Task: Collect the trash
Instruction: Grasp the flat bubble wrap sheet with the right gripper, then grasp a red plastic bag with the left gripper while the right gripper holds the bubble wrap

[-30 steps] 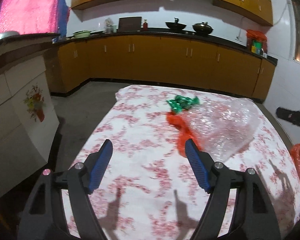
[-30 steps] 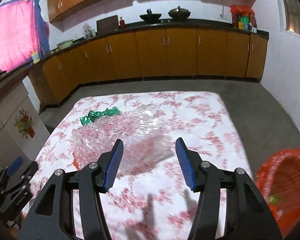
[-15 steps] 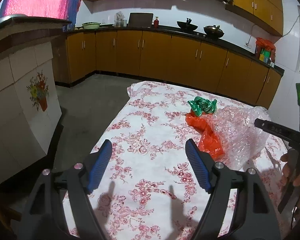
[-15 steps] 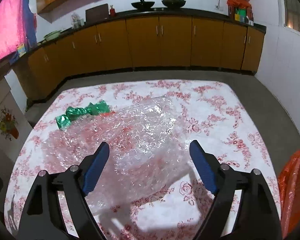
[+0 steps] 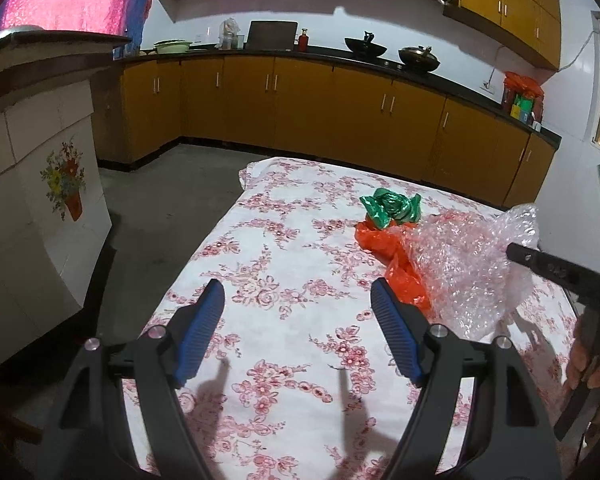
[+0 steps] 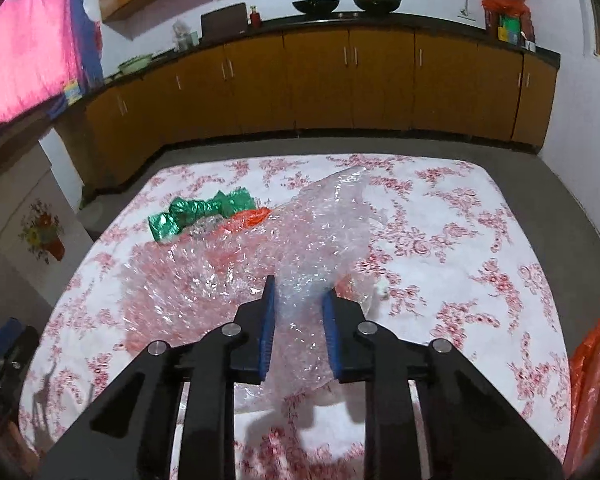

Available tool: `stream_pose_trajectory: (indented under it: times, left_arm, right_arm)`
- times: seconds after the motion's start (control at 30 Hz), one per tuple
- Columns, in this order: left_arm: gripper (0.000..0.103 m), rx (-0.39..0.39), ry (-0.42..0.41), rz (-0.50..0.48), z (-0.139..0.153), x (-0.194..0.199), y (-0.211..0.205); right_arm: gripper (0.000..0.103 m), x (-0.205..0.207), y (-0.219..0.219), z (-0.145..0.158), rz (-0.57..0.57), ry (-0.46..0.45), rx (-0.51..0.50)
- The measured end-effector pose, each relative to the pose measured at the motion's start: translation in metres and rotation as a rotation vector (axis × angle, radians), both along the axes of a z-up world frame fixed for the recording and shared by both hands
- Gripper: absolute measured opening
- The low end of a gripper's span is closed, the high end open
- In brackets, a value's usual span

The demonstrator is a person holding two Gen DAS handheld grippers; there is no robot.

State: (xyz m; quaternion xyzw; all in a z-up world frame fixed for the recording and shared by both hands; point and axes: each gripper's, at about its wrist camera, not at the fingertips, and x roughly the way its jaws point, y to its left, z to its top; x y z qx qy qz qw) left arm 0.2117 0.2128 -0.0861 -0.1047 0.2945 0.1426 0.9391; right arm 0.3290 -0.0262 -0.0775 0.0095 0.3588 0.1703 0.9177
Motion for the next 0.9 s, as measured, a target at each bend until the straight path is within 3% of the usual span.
stream_pose_trajectory:
  times: [0.4, 0.5, 0.7, 0.9]
  left_arm:
    - [0.075, -0.011, 0.013, -0.067, 0.006, 0.017, -0.022]
    - [0.081, -0.018, 0.018, -0.098, 0.007, 0.03, -0.029]
    - [0.086, -0.063, 0.063, -0.137, 0.001, 0.078, -0.045]
    - [0.086, -0.096, 0.141, -0.11, -0.015, 0.125, -0.055]
  right_arm:
    - [0.019, -0.038, -0.063, 0.033, -0.068, -0.061, 0.055]
    - [0.019, -0.045, -0.083, 0.033, -0.116, -0.068, 0.039]
    - [0.019, -0.047, -0.115, 0.026, -0.197, -0.043, 0.043]
    - [0.019, -0.048, -0.123, 0.021, -0.213, -0.034, 0.026]
